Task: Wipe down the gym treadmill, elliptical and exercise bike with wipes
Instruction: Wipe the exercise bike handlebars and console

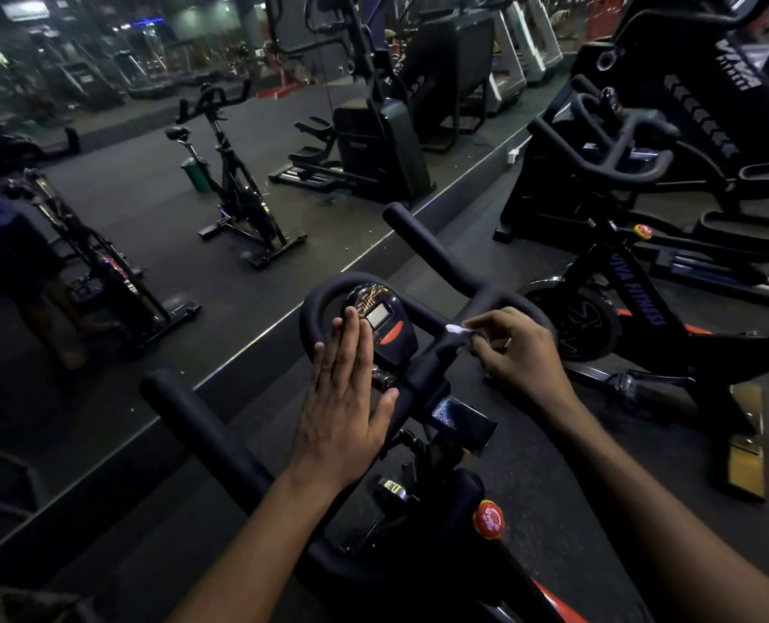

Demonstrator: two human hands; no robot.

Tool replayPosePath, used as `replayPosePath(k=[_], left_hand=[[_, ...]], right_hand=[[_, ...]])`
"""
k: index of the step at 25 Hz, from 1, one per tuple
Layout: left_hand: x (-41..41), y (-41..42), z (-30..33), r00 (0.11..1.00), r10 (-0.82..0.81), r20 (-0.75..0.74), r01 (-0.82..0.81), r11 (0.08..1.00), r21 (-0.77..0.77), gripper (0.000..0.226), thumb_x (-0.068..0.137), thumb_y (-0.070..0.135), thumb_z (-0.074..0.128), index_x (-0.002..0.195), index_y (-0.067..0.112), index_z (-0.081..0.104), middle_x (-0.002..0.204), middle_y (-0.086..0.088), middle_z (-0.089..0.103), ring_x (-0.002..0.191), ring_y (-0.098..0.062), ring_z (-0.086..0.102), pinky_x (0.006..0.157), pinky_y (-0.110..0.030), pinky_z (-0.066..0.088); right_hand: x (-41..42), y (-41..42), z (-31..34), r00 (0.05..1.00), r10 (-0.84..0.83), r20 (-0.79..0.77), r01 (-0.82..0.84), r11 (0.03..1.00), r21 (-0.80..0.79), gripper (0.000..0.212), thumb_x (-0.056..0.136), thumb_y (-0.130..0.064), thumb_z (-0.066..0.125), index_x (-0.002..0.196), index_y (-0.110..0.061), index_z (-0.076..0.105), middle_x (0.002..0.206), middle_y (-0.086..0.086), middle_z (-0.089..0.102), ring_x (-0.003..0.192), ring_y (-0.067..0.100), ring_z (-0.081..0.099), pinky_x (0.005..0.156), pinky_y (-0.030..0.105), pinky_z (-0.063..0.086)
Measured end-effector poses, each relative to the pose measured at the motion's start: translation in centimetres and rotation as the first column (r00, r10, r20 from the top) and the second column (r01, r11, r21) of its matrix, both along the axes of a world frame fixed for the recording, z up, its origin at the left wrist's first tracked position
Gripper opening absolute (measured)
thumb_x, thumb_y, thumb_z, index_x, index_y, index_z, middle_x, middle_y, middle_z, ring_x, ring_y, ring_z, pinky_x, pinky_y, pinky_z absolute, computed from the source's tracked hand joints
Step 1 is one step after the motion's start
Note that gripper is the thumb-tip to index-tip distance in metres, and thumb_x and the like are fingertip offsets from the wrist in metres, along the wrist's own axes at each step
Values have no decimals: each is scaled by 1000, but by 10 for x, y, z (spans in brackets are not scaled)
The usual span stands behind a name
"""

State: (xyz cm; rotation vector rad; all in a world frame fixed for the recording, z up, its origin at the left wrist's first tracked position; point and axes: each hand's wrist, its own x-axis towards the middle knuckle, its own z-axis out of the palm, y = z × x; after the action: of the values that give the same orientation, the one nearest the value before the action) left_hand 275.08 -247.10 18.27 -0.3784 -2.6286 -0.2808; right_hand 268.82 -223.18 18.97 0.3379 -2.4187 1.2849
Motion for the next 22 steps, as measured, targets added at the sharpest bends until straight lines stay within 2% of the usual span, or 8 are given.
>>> replayPosePath(k=[1, 4, 7, 10, 12, 15, 18, 22], left_hand=[[5, -4, 0, 1000, -14, 21, 14, 1000, 6, 84, 98, 43, 43, 162, 6, 4, 171, -6, -9, 158, -20, -2, 128, -42, 2], [16, -13, -2, 995, -62, 80, 63, 998, -1, 85, 99, 42, 42, 162, 7, -3, 170, -5, -15, 158, -18, -4, 125, -44, 3], [22, -22, -6, 987, -85, 134, 92, 994, -51, 82, 99, 46, 36, 162, 8, -1, 170, -7, -16, 157, -19, -8, 124, -44, 5], [31, -31, -13, 983, -49, 178, 77, 986, -149, 78, 101, 52, 29, 162, 7, 7, 170, -8, -12, 157, -19, -12, 126, -46, 13], [38, -39, -15, 980, -44, 194, 80, 980, -182, 79, 101, 55, 26, 162, 8, 6, 170, -6, -13, 157, -18, -13, 128, -44, 9], [43, -52, -13, 987, -78, 140, 107, 970, -216, 81, 100, 55, 32, 161, 5, 14, 171, -8, -3, 158, -20, -1, 123, -42, 8], [44, -57, -13, 989, -109, 103, 132, 959, -249, 81, 99, 54, 34, 159, 1, 23, 170, -13, 10, 157, -24, 11, 122, -43, 13], [50, -57, -16, 988, -133, 83, 151, 953, -262, 76, 99, 50, 34, 156, 0, 28, 168, -15, 18, 154, -27, 21, 121, -44, 16]], right_hand=[[11, -6, 2, 1000, -8, 13, 9, 997, -70, 16, 87, -8, 72, 96, -21, 76, 90, -8, 67, 78, 6, 64, 69, 15, 49], [38, -25, 4, 998, -25, 62, 37, 981, -191, 11, 88, -15, 73, 91, -26, 74, 89, -10, 69, 81, 5, 65, 70, 14, 49], [49, -44, -1, 994, -3, 105, 17, 992, -126, 2, 91, -27, 73, 91, -26, 75, 90, -10, 66, 84, 1, 63, 72, 11, 47], [47, -45, 2, 996, -28, 86, 36, 996, -84, 12, 96, -19, 66, 99, -23, 77, 92, -11, 62, 85, 1, 62, 73, 12, 45], [46, -48, 10, 996, -89, 27, 92, 988, -121, 13, 95, -17, 66, 102, -22, 76, 92, -13, 60, 81, 0, 61, 70, 8, 42], [45, -73, 16, 994, -109, -23, 106, 990, -92, 17, 92, -24, 69, 107, -20, 74, 95, -11, 62, 83, 0, 60, 71, 8, 42], [41, -96, 10, 988, -149, 30, 151, 987, -52, 10, 90, -23, 72, 99, -23, 73, 95, -11, 65, 85, -2, 61, 74, 16, 48], [48, -111, 13, 990, -136, -37, 133, 988, -73, 11, 83, -28, 69, 92, -23, 74, 92, -7, 72, 82, 6, 68, 75, 35, 56]])
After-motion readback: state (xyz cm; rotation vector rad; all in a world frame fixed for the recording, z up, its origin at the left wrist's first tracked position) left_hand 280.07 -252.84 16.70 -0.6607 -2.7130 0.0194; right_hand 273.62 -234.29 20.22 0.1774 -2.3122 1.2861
